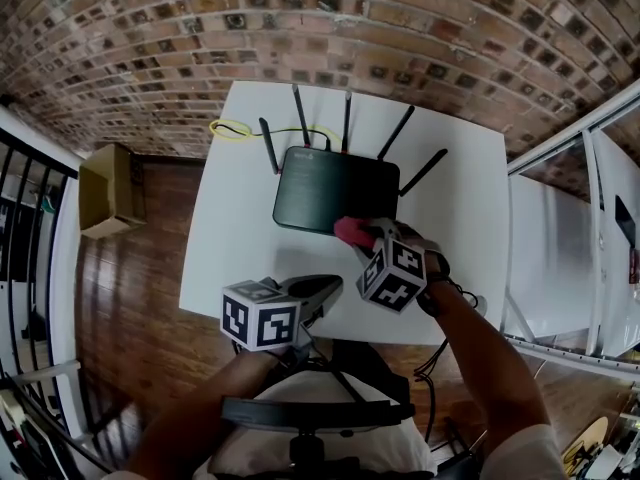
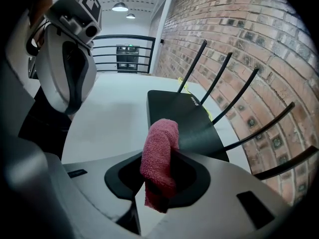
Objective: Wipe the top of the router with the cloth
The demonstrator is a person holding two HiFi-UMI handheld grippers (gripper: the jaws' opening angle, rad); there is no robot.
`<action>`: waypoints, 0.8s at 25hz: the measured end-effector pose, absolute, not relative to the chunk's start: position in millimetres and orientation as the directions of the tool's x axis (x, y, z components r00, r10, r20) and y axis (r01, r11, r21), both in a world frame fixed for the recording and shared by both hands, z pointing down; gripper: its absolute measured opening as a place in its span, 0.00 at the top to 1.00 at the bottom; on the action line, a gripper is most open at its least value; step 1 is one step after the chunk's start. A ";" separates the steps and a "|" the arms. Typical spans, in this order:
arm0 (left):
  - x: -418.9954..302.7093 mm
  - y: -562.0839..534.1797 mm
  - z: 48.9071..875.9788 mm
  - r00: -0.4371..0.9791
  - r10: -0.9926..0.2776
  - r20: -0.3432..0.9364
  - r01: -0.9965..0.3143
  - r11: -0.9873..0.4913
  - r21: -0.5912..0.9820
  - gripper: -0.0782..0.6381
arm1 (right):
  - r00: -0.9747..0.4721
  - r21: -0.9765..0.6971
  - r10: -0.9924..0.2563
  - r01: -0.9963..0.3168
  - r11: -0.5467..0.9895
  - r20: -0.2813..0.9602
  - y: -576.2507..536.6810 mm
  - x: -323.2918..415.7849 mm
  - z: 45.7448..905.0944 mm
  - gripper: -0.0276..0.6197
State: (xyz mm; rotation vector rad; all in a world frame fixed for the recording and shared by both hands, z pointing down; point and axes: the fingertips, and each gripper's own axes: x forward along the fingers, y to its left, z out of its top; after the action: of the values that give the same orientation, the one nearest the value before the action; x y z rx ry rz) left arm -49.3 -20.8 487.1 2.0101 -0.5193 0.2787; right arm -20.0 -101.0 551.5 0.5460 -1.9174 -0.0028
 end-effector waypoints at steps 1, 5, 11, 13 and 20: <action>-49.8 -20.6 487.3 0.881 -0.242 0.407 -0.473 -0.408 0.781 0.89 | -0.307 0.248 -0.371 -0.371 0.895 0.877 -99.2 -20.7 551.9 0.77; -51.8 -21.0 486.6 0.880 -0.242 0.409 -0.475 -0.409 0.780 0.89 | -0.315 0.239 -0.368 -0.380 0.894 0.875 -92.3 -21.9 551.6 0.77; -55.6 -21.4 484.8 0.881 -0.242 0.406 -0.472 -0.411 0.780 0.89 | -0.336 0.193 -0.327 -0.374 0.907 0.883 -75.0 -25.6 552.0 0.77; -57.6 -20.1 485.4 0.881 -0.240 0.409 -0.473 -0.410 0.780 0.89 | -0.346 0.167 -0.298 -0.361 0.918 0.890 -64.8 -27.6 553.8 0.77; -58.2 -20.5 484.5 0.883 -0.231 0.409 -0.470 -0.414 0.780 0.89 | -0.381 0.131 -0.276 -0.365 0.922 0.883 -49.7 -25.6 547.0 0.77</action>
State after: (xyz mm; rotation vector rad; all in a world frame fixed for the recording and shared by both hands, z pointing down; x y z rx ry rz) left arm -58.2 -20.5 484.5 2.0144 -0.5094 0.2891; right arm -25.6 -49.7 547.0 0.4621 -1.9879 0.1021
